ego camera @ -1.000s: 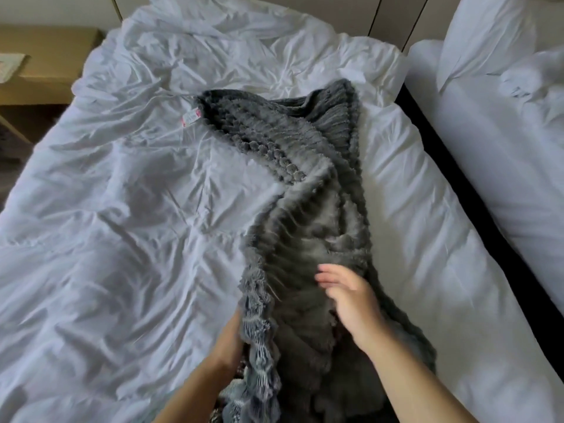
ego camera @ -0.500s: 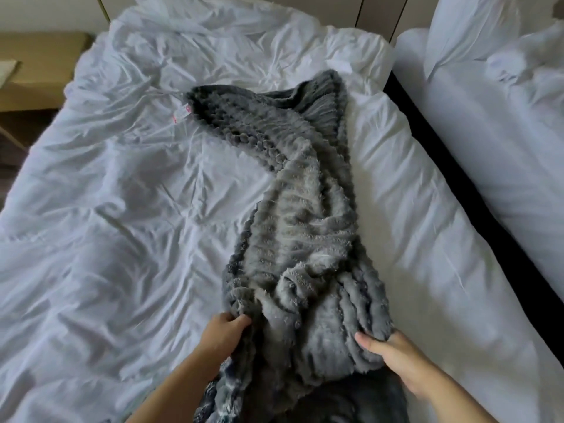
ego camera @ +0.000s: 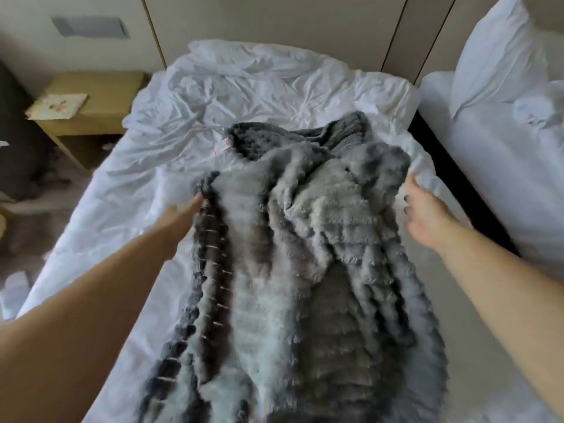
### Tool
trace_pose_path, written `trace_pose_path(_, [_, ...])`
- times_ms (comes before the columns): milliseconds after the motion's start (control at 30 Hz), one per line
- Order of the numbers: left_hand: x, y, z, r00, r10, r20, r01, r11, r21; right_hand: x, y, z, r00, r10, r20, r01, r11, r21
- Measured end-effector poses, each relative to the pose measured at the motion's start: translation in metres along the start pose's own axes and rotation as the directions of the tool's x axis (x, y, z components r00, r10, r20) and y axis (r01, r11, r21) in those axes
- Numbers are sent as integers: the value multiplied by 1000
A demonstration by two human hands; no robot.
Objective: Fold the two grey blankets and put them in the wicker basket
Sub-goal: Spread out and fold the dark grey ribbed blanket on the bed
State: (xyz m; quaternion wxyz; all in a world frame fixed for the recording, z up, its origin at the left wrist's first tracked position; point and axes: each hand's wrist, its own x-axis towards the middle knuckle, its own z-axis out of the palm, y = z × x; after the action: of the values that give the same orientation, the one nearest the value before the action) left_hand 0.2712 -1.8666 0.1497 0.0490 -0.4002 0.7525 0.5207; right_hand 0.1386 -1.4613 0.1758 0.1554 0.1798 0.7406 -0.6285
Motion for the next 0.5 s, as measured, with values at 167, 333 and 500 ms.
trace_pose_path(167, [7,-141,29,971,-158,177,101,950,297,-7,159,-10,983,161,-88,-184,854,-487])
trace_pose_path(333, [-10,-271,41,953,-291,-87,287,771,569,-83,295,-50,845,423,-326,-534,694,-483])
trace_pose_path(500, [-51,-304,48,926,-293,-236,349,904,246,-133,338,-50,766,495,-410,-586,800,-131])
